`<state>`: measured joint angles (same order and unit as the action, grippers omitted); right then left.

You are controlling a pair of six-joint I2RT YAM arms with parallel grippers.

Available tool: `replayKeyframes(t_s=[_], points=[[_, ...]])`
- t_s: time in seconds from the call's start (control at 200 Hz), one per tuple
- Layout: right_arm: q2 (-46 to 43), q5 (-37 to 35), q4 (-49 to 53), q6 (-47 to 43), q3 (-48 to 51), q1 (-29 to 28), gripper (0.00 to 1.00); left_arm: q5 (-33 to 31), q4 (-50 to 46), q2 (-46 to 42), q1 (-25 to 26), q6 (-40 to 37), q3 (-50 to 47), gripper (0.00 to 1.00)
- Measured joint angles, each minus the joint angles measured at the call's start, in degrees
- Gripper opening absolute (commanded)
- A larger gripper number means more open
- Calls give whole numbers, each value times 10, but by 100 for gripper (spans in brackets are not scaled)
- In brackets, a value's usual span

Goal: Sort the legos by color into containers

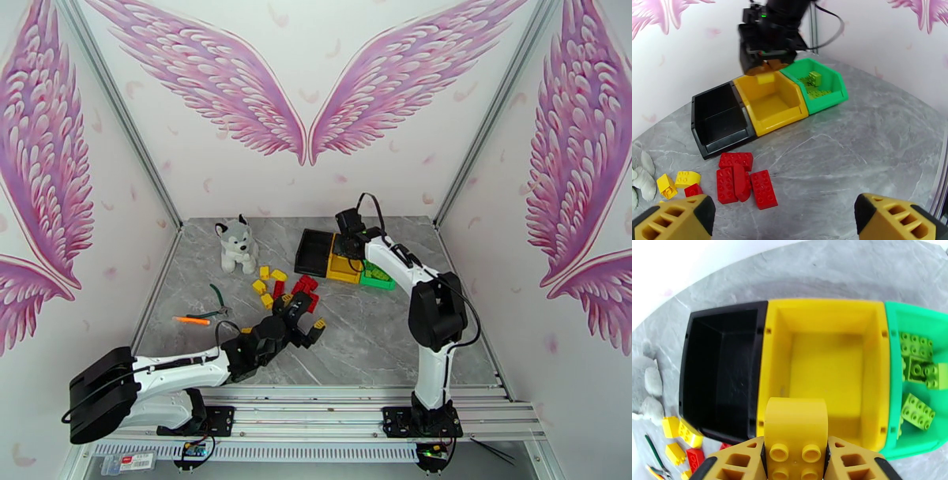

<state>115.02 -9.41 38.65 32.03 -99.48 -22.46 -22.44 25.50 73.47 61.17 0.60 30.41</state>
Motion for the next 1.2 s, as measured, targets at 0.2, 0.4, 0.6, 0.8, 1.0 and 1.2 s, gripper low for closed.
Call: replayKeyframes(t_s=[0.2, 0.4, 0.6, 0.8, 1.0, 1.2], points=[[14, -1, 27, -1, -17, 7, 62, -13, 3, 3, 0, -23, 0, 99], [-1, 0, 23, -8, 6, 7, 70, -41, 11, 0, -2, -32, 0, 99], [-64, 16, -1, -21, 75, -31, 72, -65, 12, -15, -52, -9, -2, 99], [-81, 33, -30, -32, 104, -118, 73, -63, 1, -60, -188, 88, -41, 99], [-91, 52, -46, -32, 176, -203, 72, -55, -30, -129, -305, 191, -95, 99], [-91, 54, -53, -31, 185, -314, 73, -46, -52, -203, -405, 288, -149, 99]])
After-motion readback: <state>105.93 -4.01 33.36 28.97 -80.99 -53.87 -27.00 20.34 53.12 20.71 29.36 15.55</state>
